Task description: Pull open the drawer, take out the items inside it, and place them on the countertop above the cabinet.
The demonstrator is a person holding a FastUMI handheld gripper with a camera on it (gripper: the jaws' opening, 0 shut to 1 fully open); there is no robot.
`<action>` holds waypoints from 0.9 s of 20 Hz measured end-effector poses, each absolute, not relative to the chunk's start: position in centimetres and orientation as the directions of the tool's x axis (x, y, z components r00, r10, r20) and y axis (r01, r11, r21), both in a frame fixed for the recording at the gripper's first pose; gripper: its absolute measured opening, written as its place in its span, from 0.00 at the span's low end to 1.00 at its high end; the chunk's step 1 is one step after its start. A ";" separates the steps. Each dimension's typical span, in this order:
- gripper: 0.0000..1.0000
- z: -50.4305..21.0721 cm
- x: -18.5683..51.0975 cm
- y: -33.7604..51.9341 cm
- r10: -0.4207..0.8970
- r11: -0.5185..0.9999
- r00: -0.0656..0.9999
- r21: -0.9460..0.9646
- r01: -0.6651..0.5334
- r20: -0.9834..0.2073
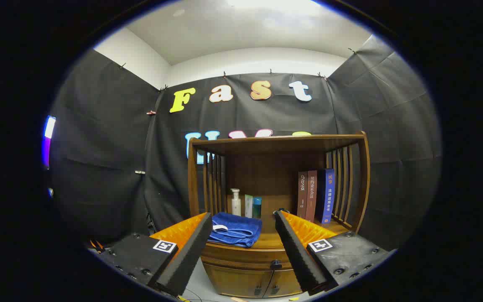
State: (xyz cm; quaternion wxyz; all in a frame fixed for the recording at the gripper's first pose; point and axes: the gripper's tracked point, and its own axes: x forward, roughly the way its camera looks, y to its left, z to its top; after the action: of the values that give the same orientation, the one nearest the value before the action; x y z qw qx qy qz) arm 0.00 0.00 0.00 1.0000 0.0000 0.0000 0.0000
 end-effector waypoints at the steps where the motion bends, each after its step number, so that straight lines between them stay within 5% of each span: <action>1: 0.98 -0.2 0.0 -0.4 -0.009 1.000 1.000 -0.007 0.009 -0.008; 18: 0.98 0.3 0.0 -3.0 -0.063 0.998 0.998 -0.001 0.063 -0.011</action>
State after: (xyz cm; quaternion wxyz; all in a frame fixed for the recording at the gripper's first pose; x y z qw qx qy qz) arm 0.02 -3.00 0.33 0.9995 -0.0002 0.0057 -0.0316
